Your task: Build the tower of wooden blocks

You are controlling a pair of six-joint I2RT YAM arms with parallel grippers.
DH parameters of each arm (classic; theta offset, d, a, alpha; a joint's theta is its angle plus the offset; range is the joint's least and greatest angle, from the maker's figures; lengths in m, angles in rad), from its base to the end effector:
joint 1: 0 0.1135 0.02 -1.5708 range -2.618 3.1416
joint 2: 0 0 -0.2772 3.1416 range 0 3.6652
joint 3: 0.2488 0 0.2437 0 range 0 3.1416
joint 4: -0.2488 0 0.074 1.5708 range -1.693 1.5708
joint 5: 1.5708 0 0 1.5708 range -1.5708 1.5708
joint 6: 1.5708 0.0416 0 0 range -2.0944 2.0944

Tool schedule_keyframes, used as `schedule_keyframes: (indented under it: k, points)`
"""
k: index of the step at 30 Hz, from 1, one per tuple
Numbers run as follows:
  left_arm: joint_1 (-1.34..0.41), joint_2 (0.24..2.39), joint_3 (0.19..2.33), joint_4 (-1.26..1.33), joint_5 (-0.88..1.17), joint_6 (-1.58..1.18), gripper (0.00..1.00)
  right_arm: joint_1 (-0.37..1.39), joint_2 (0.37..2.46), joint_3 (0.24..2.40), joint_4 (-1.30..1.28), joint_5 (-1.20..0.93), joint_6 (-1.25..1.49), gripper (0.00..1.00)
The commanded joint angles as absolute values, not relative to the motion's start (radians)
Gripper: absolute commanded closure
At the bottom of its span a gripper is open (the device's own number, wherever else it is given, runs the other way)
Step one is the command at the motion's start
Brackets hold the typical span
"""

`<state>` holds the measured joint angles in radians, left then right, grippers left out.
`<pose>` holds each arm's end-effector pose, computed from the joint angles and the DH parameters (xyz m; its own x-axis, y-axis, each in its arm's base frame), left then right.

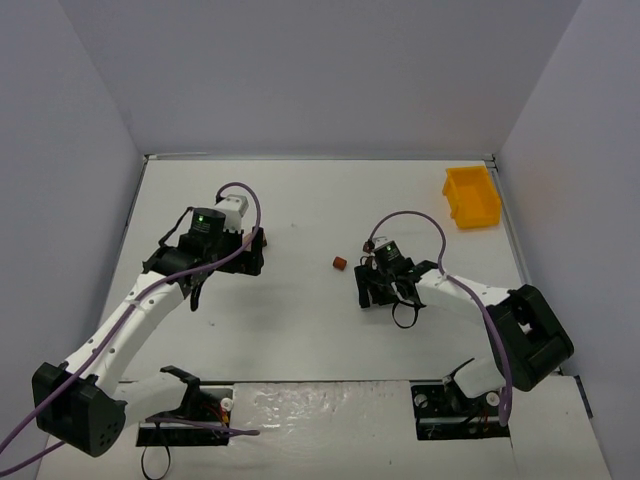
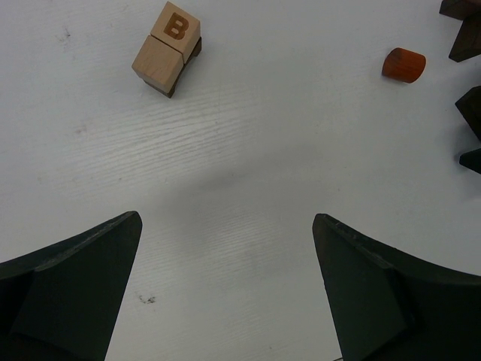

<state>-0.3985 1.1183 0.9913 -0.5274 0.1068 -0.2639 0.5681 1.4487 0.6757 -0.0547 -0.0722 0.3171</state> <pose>0.2123 -0.0942 0.3222 -0.6625 -0.0025 -0.7490 0.3014 0.9146 -0.2696 0.2305 0.1507 0.1816 -0.7699 -0.1225 -0.6263 -0.3554 0.8974 0.2614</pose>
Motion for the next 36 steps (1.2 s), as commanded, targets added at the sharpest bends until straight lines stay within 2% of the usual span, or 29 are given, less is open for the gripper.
schedule_keyframes:
  k: [1,20,36]
  points:
    - [-0.405,1.115,1.030,-0.500,0.105,-0.279,0.03,0.583,1.427,0.662,-0.035,-0.049,0.347,0.32]
    - [-0.405,1.140,1.059,-0.506,0.052,-0.245,0.03,0.581,1.255,0.639,-0.048,0.062,0.416,0.22]
    - [-0.405,1.194,1.111,-0.498,0.037,-0.252,0.03,0.572,1.131,0.691,-0.080,0.109,0.391,0.19]
